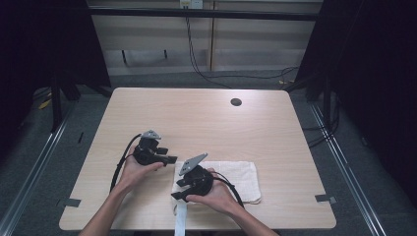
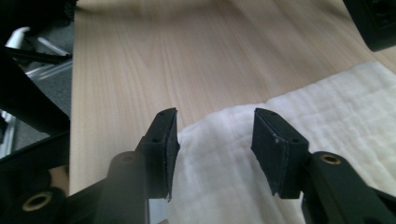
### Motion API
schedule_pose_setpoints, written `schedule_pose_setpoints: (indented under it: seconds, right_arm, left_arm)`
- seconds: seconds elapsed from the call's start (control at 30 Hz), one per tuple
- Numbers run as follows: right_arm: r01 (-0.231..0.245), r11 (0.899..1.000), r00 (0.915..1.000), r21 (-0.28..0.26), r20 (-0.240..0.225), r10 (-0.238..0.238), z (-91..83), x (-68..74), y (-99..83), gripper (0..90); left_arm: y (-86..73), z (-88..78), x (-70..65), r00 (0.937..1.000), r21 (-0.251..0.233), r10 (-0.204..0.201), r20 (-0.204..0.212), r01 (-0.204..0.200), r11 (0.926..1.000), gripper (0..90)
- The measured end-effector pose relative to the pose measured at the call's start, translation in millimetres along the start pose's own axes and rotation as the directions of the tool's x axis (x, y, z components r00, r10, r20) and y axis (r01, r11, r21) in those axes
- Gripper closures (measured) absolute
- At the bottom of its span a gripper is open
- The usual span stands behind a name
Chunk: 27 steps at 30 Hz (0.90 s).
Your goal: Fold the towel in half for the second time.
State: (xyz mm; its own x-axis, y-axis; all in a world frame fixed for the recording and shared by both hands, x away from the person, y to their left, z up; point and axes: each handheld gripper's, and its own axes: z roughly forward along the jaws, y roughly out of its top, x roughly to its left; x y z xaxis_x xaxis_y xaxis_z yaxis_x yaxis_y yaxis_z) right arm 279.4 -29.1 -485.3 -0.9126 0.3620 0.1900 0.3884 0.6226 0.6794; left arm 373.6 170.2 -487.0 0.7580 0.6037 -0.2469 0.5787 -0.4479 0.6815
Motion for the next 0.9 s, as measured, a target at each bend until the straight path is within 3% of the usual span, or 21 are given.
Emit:
schedule_pose_setpoints:
  seconds: [0.23,0.33,0.63,0.73,0.9]
  right_arm:
    - [0.051,0.998,0.9984,0.047,0.022,-0.052,4.0,7.4,-2.5,45.1]
    - [0.049,0.998,0.9987,0.038,0.013,-0.050,3.6,7.3,-3.9,43.6]
    - [0.099,0.994,0.9926,0.039,0.067,-0.102,10.5,15.9,-8.7,40.5]
    - [0.137,0.989,0.9849,0.050,0.100,-0.142,12.0,19.9,-8.8,42.9]
    - [0.123,0.991,0.9848,0.052,0.117,-0.128,9.2,14.0,-7.7,60.8]
  left_arm:
    - [-0.1,3.8,-1.6,0.9999,0.016,0.010,0.012,-0.010,0.9998,40.2]
    - [-0.3,2.7,-0.2,0.9999,0.014,0.011,-0.001,-0.011,0.9998,39.8]
    - [-1.3,2.4,-0.2,1.0000,0.022,0.009,0.004,-0.009,0.9997,39.0]
    - [-1.5,3.2,0.7,1.0000,0.020,0.006,0.001,-0.006,0.9998,38.9]
    - [-0.9,-1.1,0.1,0.9998,-0.017,0.001,-0.021,-0.002,0.9998,38.9]
